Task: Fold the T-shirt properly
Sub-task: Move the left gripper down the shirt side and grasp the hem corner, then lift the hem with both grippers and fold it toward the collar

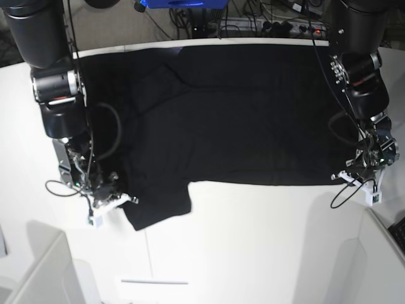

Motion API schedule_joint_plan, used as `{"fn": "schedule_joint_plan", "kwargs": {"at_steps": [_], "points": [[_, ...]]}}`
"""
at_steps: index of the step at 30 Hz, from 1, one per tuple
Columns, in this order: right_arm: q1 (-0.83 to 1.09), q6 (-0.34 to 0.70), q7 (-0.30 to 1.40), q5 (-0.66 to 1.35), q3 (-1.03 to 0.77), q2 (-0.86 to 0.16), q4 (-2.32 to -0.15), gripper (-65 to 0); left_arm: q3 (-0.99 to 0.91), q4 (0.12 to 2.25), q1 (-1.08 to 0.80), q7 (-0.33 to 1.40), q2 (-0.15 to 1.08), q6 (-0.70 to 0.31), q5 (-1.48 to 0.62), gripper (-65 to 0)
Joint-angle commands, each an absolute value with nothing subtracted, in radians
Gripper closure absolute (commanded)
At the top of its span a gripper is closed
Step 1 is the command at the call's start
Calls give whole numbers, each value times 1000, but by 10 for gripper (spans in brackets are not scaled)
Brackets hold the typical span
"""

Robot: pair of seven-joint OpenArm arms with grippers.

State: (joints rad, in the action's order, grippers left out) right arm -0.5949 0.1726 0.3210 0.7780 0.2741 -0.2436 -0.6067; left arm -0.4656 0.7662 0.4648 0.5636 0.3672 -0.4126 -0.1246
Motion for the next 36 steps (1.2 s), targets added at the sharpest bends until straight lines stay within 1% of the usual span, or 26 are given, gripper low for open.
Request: {"fn": "schedule_joint_plan", "kwargs": {"at_steps": [1, 5, 10, 12, 18, 24, 29, 32, 36], "points": [[-618, 176, 292, 783, 266, -263, -661, 0, -467, 809, 481, 542, 384, -417, -134, 0], [-584, 174, 298, 783, 266, -278, -762, 0, -467, 866, 447, 544, 383, -418, -136, 0], [-570, 174, 298, 783, 266, -286, -768, 0, -467, 981, 387, 552, 367, -418, -137, 0], [-564, 174, 298, 783, 266, -286, -768, 0, -467, 1061, 354, 588, 360, -420, -142, 0], [-544, 174, 298, 783, 266, -288, -773, 0, -469, 1285, 248, 677, 354, -420, -274, 0], [-512, 174, 298, 783, 266, -292, -789, 0, -472, 1425, 140, 694, 354, -420, -306, 0], [-472, 174, 295, 783, 266, -315, -862, 0, -553, 1517, 59, 720, 348, -420, -306, 0], [-455, 174, 298, 783, 223, -328, -877, 0, -561, 1581, 24, 769, 348, -420, -306, 0], [-410, 174, 309, 782, 173, -332, -944, 0, -561, 1653, -24, 774, 337, -420, -308, 0]]}}
